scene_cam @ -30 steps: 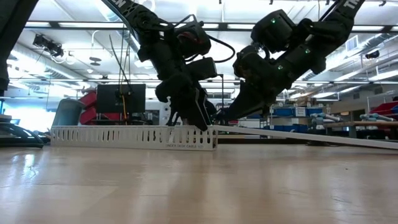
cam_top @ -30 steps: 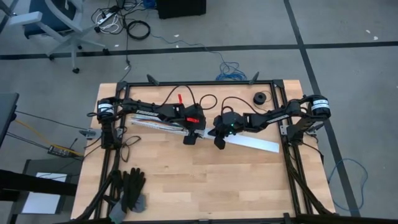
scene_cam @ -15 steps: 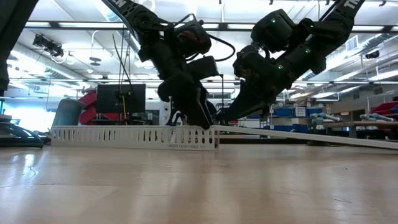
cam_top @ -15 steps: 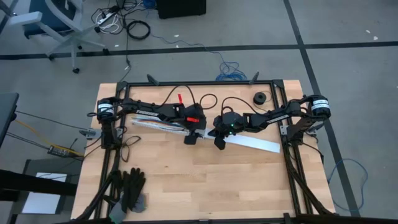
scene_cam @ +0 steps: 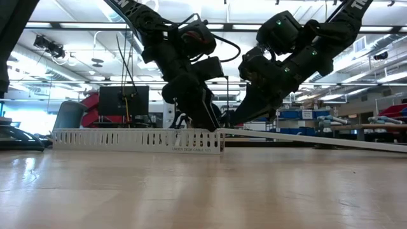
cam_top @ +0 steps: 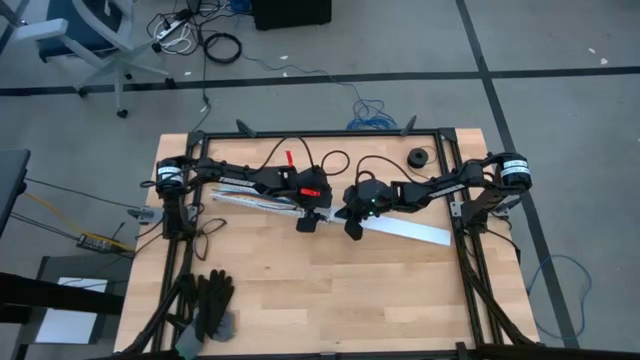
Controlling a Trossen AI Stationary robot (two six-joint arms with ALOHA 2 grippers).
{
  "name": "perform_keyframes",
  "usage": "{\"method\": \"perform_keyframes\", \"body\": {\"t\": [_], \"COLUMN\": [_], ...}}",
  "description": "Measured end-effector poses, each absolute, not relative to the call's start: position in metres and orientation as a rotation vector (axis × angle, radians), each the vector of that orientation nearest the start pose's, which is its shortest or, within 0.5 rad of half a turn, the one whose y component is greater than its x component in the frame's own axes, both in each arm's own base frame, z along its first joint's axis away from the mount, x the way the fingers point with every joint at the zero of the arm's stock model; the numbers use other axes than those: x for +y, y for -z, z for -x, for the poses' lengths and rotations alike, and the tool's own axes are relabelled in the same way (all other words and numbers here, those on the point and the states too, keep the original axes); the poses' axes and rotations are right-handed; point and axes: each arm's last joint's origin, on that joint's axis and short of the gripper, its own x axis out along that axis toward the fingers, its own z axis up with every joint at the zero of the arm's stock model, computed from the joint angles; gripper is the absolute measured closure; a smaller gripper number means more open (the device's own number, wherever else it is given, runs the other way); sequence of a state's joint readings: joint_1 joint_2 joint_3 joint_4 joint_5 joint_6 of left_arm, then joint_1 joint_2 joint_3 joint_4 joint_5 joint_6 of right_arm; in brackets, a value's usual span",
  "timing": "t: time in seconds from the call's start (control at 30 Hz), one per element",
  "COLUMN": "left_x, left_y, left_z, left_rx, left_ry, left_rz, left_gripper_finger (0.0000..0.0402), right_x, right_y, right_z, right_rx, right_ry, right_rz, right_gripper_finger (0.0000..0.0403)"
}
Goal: Ziptie cables
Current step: Close the white cable duct
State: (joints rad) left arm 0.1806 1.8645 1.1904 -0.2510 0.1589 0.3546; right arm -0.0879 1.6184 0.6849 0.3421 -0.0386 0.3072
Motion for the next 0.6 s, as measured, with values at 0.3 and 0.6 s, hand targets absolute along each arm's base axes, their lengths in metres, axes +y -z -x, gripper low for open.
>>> {"method": "perform_keyframes", "body": {"t": [0.3, 0.6], "left_x": [0.064, 0.064], "left_y": [-0.173, -0.173], "left_z": [-0.377, -0.377], "left_rx": [0.908, 0.907], "left_ry": [0.142, 0.142], "left_rz": [-0.171, -0.172], "left_gripper_finger": [0.0179, 0.0179], "right_x": [-0.018, -0.016], "right_y": [-0.157, -0.147], "right_z": [-0.295, -0.292], "right_rx": [0.660, 0.741], "right_ry": [0.182, 0.218], "right_rz": [-0.290, -0.286], "right_gripper_finger": [0.0403, 0.0403]}}
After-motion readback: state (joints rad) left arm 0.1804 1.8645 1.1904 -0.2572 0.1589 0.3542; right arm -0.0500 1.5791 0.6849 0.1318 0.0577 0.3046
